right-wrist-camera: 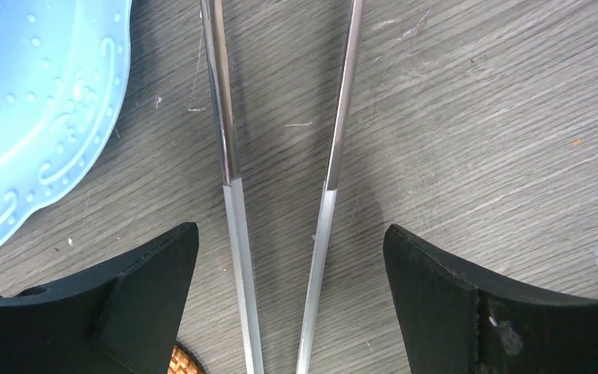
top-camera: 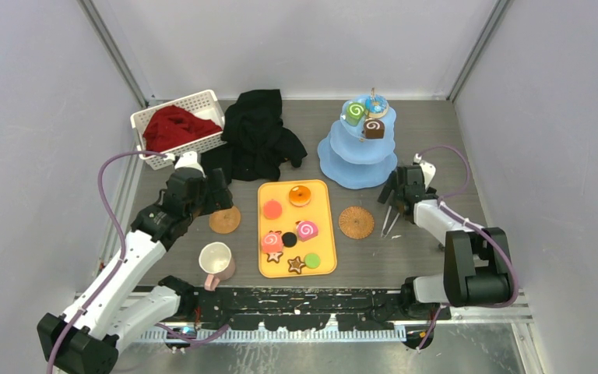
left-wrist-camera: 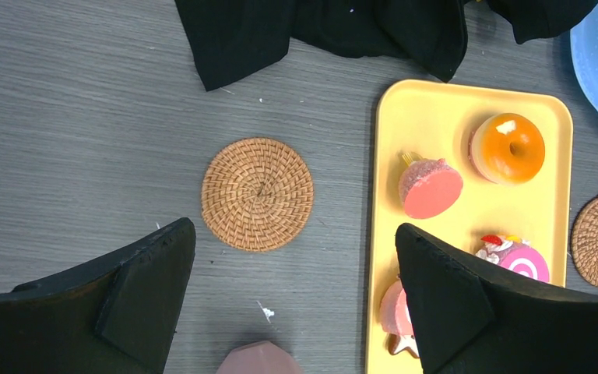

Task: Serve the afternoon tea
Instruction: Pick up the clamp from the center of the board.

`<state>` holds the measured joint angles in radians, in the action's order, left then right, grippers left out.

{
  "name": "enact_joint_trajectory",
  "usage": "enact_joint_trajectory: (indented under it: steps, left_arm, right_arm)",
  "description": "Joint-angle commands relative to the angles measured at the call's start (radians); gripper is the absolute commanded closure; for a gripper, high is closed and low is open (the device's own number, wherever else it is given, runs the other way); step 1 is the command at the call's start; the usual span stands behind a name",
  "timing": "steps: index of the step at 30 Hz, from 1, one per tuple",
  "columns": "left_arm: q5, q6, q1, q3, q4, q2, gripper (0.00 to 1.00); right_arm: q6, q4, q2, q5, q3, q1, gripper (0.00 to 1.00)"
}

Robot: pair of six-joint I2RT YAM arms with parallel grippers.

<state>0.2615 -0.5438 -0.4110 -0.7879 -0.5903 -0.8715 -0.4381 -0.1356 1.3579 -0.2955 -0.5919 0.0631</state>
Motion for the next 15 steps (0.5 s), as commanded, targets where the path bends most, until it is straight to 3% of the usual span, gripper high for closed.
enact_joint_trajectory:
  steps: [1, 11, 15]
  left_arm:
    - [0.011, -0.012, 0.004, -0.009, 0.017, 0.018, 0.01]
    - [0.007, -0.009, 0.004, -0.003, 0.017, 0.028, 0.01]
    - [0.008, -0.007, 0.005, -0.002, 0.015, 0.032, 0.01]
  right_arm:
    - [-0.013, 0.07, -0.037, -0.027, 0.007, -0.003, 0.08]
    - [-0.049, 0.025, 0.095, 0.034, -0.053, -0.003, 0.22]
    - [-0.051, 0.014, 0.112, 0.01, -0.074, -0.003, 0.35]
